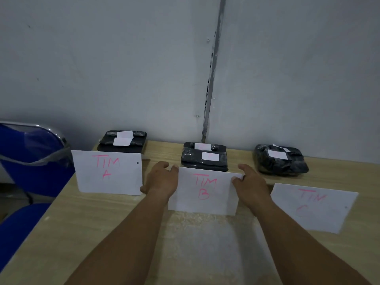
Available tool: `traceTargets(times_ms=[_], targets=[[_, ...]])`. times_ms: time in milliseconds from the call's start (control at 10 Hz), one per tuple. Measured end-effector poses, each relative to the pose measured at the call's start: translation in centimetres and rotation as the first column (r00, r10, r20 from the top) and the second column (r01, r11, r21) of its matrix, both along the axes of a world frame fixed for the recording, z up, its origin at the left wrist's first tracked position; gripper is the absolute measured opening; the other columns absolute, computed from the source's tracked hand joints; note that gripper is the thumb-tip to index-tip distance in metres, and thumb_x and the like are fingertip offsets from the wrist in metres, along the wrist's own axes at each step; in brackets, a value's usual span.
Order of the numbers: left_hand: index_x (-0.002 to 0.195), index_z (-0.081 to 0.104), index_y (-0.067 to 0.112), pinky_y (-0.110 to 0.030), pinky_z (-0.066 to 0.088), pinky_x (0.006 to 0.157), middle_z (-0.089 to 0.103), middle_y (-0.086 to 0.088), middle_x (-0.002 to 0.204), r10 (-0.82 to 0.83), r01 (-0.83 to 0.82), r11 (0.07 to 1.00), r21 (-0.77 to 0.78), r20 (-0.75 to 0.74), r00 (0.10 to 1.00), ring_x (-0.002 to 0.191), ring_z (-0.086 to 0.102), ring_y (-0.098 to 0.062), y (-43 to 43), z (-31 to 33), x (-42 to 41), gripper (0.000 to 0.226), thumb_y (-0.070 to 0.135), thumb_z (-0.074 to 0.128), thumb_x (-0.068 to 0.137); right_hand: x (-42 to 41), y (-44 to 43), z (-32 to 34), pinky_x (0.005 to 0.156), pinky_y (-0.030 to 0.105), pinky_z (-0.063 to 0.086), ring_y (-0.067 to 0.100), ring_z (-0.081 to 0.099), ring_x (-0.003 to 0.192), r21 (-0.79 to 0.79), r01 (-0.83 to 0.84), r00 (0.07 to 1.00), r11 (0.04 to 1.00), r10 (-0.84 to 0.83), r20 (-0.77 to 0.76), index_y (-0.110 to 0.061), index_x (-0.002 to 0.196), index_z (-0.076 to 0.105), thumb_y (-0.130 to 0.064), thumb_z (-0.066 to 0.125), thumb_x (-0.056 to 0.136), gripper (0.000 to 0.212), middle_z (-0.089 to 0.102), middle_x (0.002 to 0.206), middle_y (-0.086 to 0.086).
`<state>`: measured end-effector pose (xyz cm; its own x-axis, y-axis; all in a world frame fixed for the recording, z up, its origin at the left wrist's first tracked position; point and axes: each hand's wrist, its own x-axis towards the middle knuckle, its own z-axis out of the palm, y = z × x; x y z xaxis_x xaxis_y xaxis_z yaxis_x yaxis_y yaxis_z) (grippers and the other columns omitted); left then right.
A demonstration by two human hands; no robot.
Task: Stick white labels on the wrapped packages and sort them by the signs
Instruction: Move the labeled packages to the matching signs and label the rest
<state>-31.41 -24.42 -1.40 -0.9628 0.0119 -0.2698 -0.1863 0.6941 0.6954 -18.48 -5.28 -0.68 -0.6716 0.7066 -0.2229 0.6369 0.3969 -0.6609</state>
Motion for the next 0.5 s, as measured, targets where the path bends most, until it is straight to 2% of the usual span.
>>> traceTargets(times_ms=[200, 300, 400, 500], targets=[[0.132, 0.054, 0.030, -0.047, 0.029, 0.100, 0.055, 0.001, 0.136, -0.032, 0.032, 0.999, -0.017, -0.003, 0.999, 0.121, 0.050, -0.028, -0.8, 0.2, 0.1, 0.047, 0.057, 0.051, 0.093, 0.6, -0.9, 0.4, 0.094, 0.044, 0.050, 0.028, 0.060, 0.106, -0.007, 0.036, 0.999, 0.999, -0.036, 0.016, -0.032, 0.144, 0.036, -0.030, 0.056, 0.093, 0.055, 0.063, 0.121, 0.008], [0.134, 0.052, 0.028, -0.047, 0.031, 0.103, 0.053, 0.000, 0.139, -0.058, 0.058, 0.998, 0.009, -0.007, 0.998, 0.123, 0.049, -0.028, -1.5, 0.5, 0.6, 0.050, 0.056, 0.051, 0.093, 1.2, -1.4, 0.7, 0.095, 0.045, 0.050, 0.030, 0.062, 0.106, -0.047, 0.056, 0.998, 0.997, -0.056, 0.004, -0.032, 0.149, 0.029, -0.028, 0.056, 0.093, 0.062, 0.061, 0.128, 0.009], [0.136, 0.050, 0.026, -0.048, 0.032, 0.106, 0.053, 0.000, 0.140, -0.089, 0.089, 0.996, 0.012, -0.008, 0.996, 0.124, 0.050, -0.027, -2.2, 0.9, 0.8, 0.053, 0.056, 0.052, 0.093, 1.9, -1.8, 0.9, 0.101, 0.045, 0.045, 0.033, 0.054, 0.120, -0.027, 0.052, 0.999, 0.998, -0.051, 0.005, -0.029, 0.152, 0.022, -0.029, 0.056, 0.094, 0.067, 0.053, 0.138, 0.013], [0.136, 0.050, 0.025, -0.047, 0.034, 0.106, 0.053, -0.001, 0.139, -0.134, 0.134, 0.991, -0.012, -0.048, 0.990, 0.123, 0.051, -0.028, -3.0, 1.6, 1.4, 0.053, 0.056, 0.053, 0.093, 2.5, -2.6, 1.6, 0.106, 0.044, 0.040, 0.033, 0.045, 0.129, 0.020, 0.044, 0.999, 0.999, -0.043, -0.007, -0.025, 0.152, 0.024, -0.035, 0.056, 0.094, 0.067, 0.048, 0.143, 0.015]])
